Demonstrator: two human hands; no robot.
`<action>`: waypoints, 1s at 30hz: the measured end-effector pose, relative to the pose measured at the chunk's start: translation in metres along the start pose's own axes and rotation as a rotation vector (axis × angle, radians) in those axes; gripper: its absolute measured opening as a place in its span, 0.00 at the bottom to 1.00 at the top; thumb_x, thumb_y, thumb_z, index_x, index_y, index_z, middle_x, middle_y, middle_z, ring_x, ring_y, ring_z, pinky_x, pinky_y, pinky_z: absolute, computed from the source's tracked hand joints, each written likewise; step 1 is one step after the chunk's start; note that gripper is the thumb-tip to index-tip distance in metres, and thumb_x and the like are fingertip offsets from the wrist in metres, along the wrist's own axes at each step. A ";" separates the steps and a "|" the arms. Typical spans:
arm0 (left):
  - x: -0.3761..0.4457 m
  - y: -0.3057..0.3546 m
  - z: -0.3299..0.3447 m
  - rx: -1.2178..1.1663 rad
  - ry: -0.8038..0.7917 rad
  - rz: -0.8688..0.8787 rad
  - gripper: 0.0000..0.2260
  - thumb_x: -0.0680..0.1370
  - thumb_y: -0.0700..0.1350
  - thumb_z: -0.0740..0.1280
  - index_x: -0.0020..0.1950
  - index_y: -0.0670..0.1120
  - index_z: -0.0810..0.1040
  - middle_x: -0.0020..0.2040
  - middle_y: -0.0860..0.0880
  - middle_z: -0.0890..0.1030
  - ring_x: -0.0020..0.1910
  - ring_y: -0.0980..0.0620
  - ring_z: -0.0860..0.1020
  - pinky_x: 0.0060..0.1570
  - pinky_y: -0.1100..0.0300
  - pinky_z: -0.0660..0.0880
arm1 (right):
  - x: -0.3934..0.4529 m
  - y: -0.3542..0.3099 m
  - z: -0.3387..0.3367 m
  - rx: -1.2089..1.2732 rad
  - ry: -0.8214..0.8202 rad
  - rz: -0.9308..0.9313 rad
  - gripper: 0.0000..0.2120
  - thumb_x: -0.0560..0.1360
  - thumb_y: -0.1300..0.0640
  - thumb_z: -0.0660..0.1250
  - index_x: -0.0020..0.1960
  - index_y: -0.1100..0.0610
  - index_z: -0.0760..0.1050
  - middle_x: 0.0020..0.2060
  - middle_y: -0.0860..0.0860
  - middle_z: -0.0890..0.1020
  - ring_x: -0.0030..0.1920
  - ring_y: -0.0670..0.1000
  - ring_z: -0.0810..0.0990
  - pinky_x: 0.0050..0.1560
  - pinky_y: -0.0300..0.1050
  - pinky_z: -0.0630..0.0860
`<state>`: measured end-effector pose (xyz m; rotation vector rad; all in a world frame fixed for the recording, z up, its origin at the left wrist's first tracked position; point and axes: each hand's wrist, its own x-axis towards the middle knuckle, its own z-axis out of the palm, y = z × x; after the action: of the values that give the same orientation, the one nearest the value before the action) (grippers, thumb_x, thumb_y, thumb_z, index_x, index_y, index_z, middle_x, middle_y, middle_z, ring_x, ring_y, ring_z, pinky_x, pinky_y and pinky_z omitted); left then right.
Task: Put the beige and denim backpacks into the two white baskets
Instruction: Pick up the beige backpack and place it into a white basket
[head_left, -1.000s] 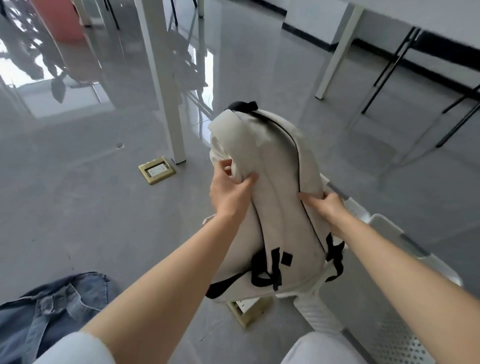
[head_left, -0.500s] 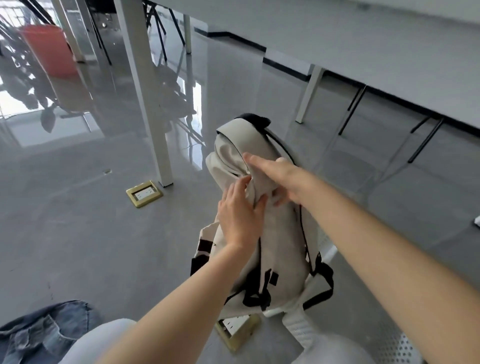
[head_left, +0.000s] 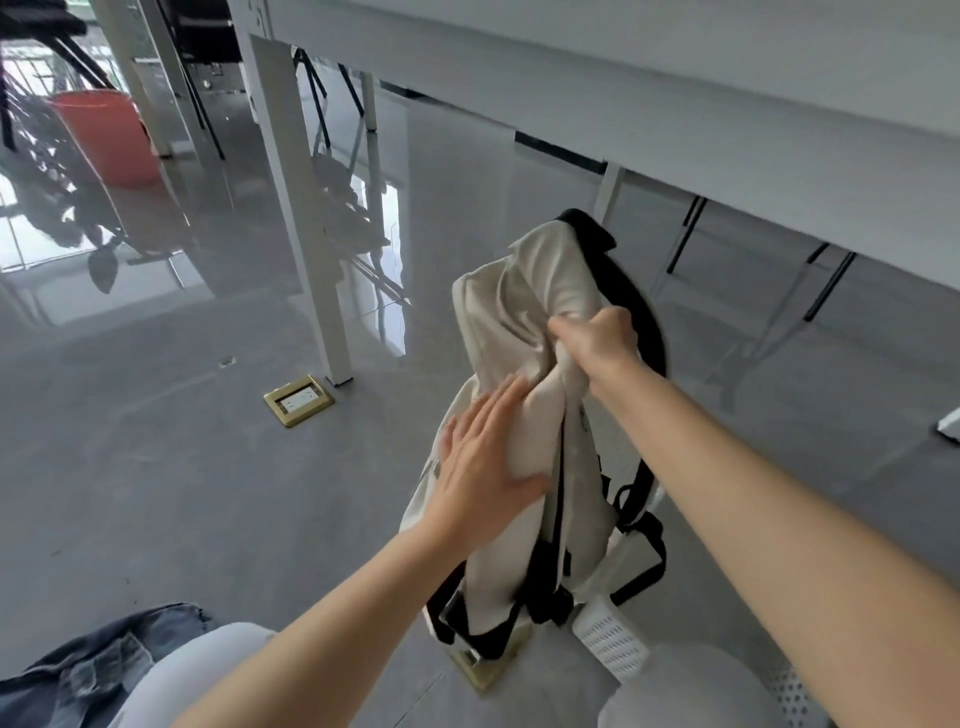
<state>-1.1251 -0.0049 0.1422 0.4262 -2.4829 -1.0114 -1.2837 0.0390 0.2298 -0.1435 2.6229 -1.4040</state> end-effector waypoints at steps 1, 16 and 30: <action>-0.008 -0.001 -0.003 0.048 -0.047 -0.053 0.50 0.64 0.55 0.74 0.76 0.65 0.45 0.79 0.59 0.50 0.78 0.54 0.47 0.76 0.46 0.47 | 0.001 0.002 -0.007 0.076 0.013 0.018 0.14 0.68 0.53 0.70 0.48 0.62 0.75 0.50 0.58 0.81 0.50 0.58 0.81 0.49 0.47 0.78; 0.020 -0.019 0.040 0.384 -0.230 -0.370 0.05 0.76 0.46 0.64 0.45 0.45 0.75 0.45 0.44 0.80 0.44 0.41 0.76 0.39 0.56 0.69 | 0.030 0.010 -0.062 0.478 0.242 0.146 0.12 0.69 0.53 0.71 0.39 0.57 0.69 0.47 0.54 0.79 0.49 0.55 0.79 0.56 0.51 0.79; 0.034 -0.031 0.103 0.329 -0.257 -0.250 0.07 0.69 0.32 0.58 0.41 0.43 0.70 0.42 0.40 0.78 0.40 0.41 0.75 0.36 0.55 0.67 | 0.051 0.094 -0.075 0.405 0.276 0.320 0.19 0.68 0.56 0.70 0.57 0.60 0.74 0.44 0.53 0.77 0.45 0.55 0.76 0.51 0.51 0.77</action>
<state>-1.2015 0.0191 0.0626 0.7680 -2.8969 -0.7851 -1.3488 0.1437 0.1873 0.5274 2.3414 -1.8934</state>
